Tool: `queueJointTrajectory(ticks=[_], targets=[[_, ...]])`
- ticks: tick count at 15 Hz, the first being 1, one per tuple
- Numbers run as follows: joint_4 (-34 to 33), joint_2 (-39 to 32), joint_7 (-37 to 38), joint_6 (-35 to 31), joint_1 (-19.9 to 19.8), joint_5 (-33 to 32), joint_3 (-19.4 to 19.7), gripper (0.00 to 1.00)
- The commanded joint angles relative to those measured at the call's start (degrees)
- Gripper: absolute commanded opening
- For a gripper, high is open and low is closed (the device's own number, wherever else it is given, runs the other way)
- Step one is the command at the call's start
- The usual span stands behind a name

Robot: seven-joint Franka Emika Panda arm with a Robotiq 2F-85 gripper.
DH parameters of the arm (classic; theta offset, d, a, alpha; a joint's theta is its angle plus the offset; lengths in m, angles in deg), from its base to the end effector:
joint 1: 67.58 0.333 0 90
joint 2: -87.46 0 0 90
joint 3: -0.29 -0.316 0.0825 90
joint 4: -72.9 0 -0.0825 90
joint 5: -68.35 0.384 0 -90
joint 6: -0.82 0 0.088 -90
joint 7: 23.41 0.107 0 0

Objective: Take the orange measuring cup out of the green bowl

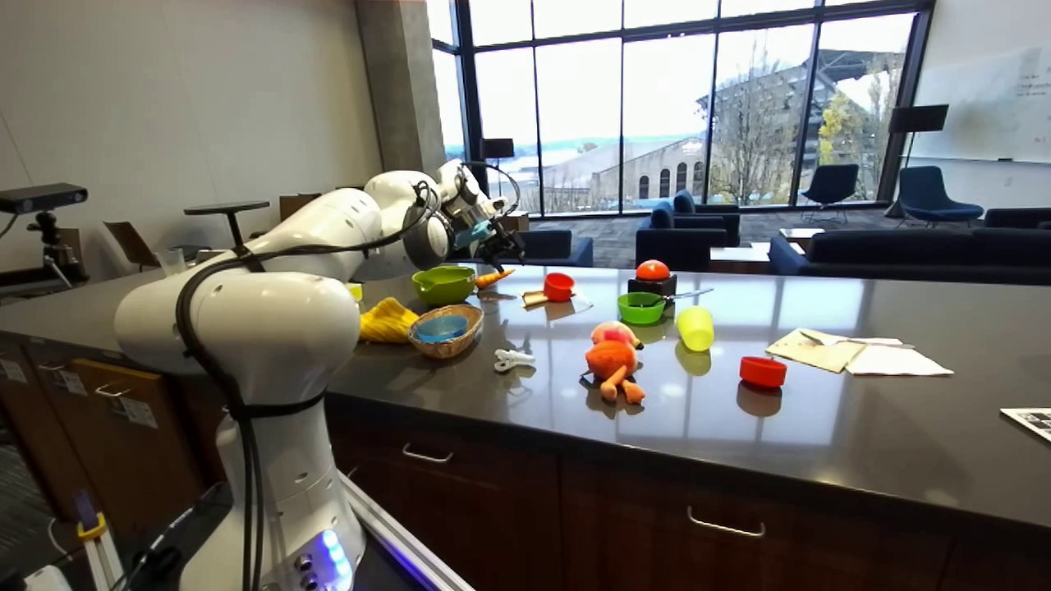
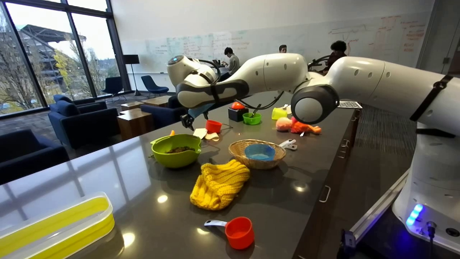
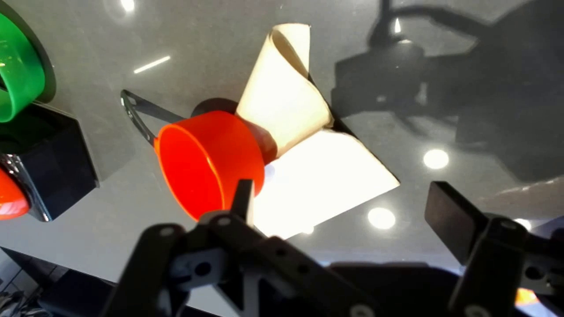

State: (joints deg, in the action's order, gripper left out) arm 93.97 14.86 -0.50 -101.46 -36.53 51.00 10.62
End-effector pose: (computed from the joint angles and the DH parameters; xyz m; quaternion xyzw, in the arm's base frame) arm 0.7355 0.3592 0.3262 0.9670 0.0695 0.1675 0.1789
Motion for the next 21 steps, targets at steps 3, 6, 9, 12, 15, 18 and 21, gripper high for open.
queueJointTrajectory(ticks=[3,6,9,12,15,18,21], targets=[[-0.2,1.5,10.0,0.0,5.9,-4.1,4.6,1.0],[-0.7,2.3,20.6,1.6,9.2,-5.7,7.0,1.0],[-0.8,3.0,30.8,4.6,11.0,-5.8,7.9,1.0],[-0.8,3.7,39.3,8.9,11.0,-4.4,7.0,1.0],[-0.8,4.4,42.4,17.2,9.6,-2.1,4.8,1.0],[-0.8,5.0,43.8,22.3,6.9,1.9,1.4,1.0],[-0.8,5.2,46.0,22.0,3.3,6.5,-2.3,1.0]])
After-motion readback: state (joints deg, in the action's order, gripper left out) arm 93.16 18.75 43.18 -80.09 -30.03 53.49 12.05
